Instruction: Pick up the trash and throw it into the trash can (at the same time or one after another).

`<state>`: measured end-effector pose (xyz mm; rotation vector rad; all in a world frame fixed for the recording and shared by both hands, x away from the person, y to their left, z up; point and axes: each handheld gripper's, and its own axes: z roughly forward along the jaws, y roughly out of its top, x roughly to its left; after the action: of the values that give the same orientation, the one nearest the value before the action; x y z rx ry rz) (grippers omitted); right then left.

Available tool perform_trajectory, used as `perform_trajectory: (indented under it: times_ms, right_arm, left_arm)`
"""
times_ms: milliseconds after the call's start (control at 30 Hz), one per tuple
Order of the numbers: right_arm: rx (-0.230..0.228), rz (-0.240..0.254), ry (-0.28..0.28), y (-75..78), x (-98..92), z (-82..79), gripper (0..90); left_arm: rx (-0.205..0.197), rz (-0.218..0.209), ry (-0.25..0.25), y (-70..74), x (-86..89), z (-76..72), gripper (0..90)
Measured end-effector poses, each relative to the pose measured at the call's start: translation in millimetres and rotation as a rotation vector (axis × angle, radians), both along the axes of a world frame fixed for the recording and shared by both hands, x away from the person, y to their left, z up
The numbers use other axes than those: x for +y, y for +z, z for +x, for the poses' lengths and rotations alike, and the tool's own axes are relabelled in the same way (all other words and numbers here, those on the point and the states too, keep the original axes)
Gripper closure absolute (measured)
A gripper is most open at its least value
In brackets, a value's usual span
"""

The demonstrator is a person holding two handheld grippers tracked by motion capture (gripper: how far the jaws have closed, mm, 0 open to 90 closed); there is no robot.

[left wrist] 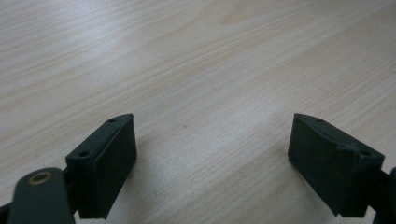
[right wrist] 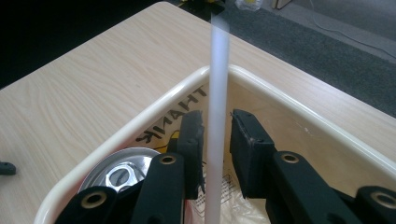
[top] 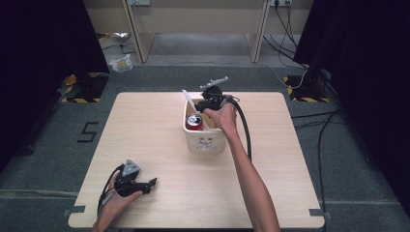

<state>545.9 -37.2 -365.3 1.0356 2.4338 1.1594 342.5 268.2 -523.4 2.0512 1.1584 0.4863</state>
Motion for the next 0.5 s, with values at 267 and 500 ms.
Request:
perform_trajectory:
  times_ms: [267,500]
  right_arm:
    - [-0.011,0.015,-0.012,5.0,-6.9,-3.1,69.1]
    - [-0.039,0.027,-0.025,13.6,-16.3,-8.3,58.3]
  left_arm:
    - [0.001,0.0,-0.001,0.1,0.0,0.0,14.7]
    - [0.001,0.001,-0.001,0.1,0.0,0.0,14.7]
